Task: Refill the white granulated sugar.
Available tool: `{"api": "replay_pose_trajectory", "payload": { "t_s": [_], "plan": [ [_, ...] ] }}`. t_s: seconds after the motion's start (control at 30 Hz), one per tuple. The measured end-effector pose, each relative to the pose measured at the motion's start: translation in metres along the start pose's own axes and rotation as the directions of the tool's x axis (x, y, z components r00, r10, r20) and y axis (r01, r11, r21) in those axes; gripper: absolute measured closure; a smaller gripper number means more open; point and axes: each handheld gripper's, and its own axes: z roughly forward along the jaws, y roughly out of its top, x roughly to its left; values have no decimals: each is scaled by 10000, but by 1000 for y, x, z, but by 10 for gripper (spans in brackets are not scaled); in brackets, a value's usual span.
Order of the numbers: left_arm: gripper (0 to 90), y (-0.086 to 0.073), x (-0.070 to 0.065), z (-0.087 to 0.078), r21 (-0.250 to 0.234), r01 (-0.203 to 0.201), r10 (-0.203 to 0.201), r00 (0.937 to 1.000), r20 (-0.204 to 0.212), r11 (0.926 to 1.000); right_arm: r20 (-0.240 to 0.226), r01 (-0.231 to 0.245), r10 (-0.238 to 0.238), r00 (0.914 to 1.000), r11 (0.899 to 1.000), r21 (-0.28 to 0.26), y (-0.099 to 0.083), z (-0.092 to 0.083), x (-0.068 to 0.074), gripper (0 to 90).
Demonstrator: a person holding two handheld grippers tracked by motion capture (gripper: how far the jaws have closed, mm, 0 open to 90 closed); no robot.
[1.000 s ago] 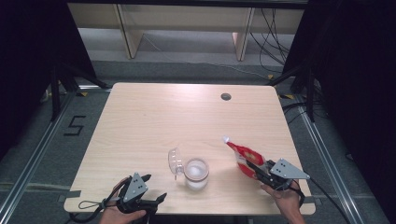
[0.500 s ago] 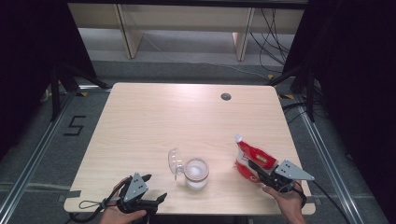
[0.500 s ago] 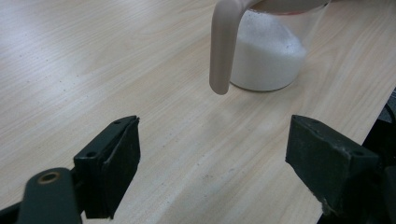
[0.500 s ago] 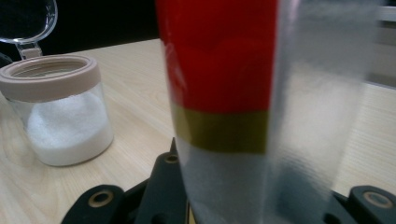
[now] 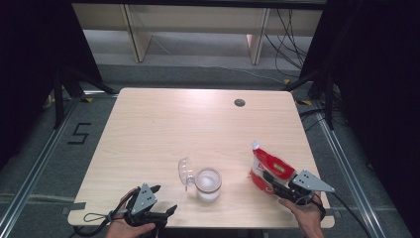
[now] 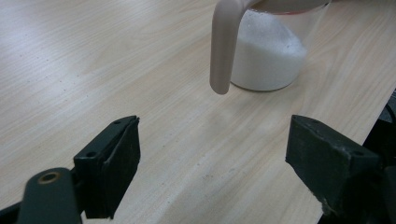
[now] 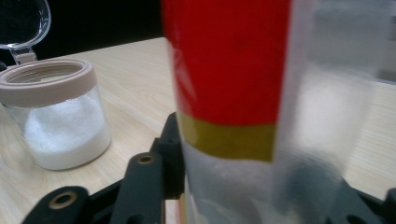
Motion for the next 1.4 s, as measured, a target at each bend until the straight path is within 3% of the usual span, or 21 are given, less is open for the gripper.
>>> {"api": "replay_pose_trajectory", "payload": {
  "t_s": [0.1,0.13,0.2,0.33,0.4,0.43,0.47,0.53,0.57,0.63,0.77,0.8,0.83,0.97,1.03,1.07,1.1,1.13,1.2,1.27,1.4],
  "plan": [
    [173,0,1,-1,93,-60,60,10000,36,9999,407,-443,435,9982,9989,175,1,-3,6,535],
    [172,1,1,-2,123,-41,41,10000,-19,9999,426,-247,240,9988,9996,150,2,-3,5,516],
    [171,1,3,-1,-11,-257,257,9997,49,9997,435,-457,449,9980,9988,178,2,-5,6,484],
    [171,2,3,-2,-4,-241,241,9997,89,9997,272,-624,613,9977,9972,405,4,-10,9,465],
    [171,1,1,-2,-21,148,-148,9998,123,9999,625,-625,606,9962,9976,304,3,-11,11,448],
    [171,2,3,-3,-14,-14,14,10000,62,10000,686,-593,567,9960,9976,365,3,-12,10,440],
    [171,2,1,-2,-106,327,-326,9994,134,9994,717,-617,589,9957,9974,368,3,-13,10,428],
    [171,3,2,-2,-202,284,-280,9994,205,9994,846,-678,628,9944,9960,578,3,-16,11,413],
    [172,4,4,-3,-163,87,-84,9998,187,9998,890,-820,795,9929,9963,245,2,-16,12,404],
    [174,4,3,-4,-117,354,-352,9992,174,9993,975,-863,832,9918,9959,285,3,-20,11,383],
    [217,9,5,-4,-291,389,-383,9990,211,9988,1172,-575,539,9916,9980,276,3,-28,11,375],
    [244,11,6,-4,-301,250,-243,9995,220,9992,1327,-701,640,9891,9967,413,4,-32,13,374],
    [275,11,5,-4,-399,414,-402,9987,317,9983,1480,-810,737,9862,9957,440,3,-34,14,374],
    [421,13,5,-4,-462,501,-487,9983,313,9977,1472,-906,801,9858,9937,660,0,-40,15,374],
    [528,15,6,-5,-539,562,-547,9981,297,9970,1670,-749,643,9839,9955,585,-1,-43,14,375],
    [591,16,6,-5,-519,505,-493,9985,230,9974,1595,-991,875,9833,9929,659,-1,-45,17,375],
    [637,17,7,-5,-549,417,-407,9990,187,9976,1576,-621,496,9863,9952,752,0,-47,15,376],
    [685,18,8,-5,-542,380,-369,9991,215,9978,1721,-1011,873,9812,9922,732,-1,-49,20,376],
    [755,21,6,-5,-497,257,-249,9995,175,9984,1550,-763,653,9857,9949,661,-1,-50,20,376],
    [802,24,4,-5,-510,172,-162,9997,206,9985,1490,-604,481,9877,9950,794,-2,-53,20,377],
    [869,27,-1,-4,-592,332,-313,9990,313,9977,1752,-791,628,9825,9930,874,-3,-56,26,377]
  ]
}}
